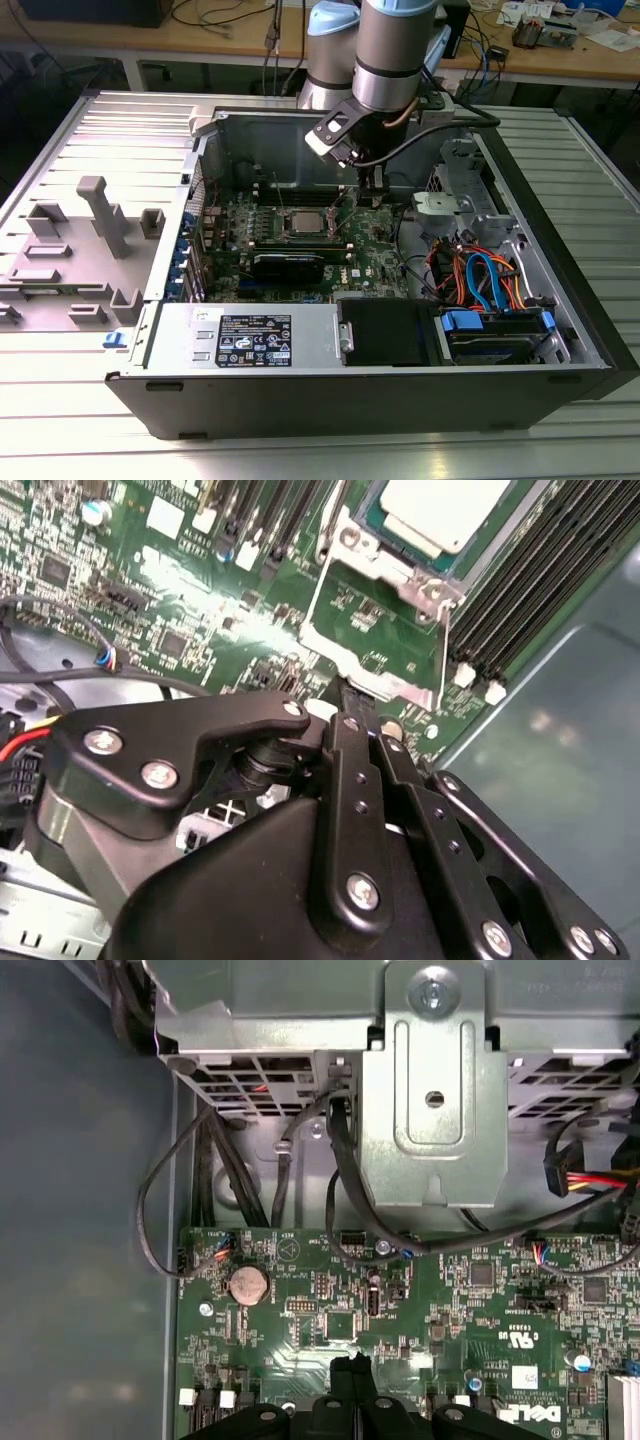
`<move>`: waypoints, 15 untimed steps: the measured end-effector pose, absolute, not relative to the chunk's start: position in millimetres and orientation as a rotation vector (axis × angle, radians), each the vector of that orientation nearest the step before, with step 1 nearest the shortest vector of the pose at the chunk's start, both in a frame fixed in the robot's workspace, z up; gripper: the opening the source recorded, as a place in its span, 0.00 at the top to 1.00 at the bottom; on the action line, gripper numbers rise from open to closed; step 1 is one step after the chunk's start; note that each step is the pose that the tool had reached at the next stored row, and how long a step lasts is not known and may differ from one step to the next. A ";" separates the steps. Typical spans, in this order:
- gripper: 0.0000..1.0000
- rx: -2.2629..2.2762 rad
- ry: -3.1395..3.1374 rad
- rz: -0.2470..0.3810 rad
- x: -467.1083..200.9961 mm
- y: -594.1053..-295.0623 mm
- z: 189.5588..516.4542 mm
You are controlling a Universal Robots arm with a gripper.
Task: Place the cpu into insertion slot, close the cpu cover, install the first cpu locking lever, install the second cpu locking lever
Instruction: 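Close the cpu cover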
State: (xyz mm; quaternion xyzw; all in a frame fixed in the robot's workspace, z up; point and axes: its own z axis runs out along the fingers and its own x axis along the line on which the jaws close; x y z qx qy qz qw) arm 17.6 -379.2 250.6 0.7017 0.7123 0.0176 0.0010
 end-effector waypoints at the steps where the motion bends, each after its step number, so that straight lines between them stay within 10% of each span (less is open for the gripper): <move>1: 0.89 2.203 2.236 0.055 17.7 -379.2 250.6; 15: 0.89 2.201 2.238 0.055 17.7 -378.5 250.6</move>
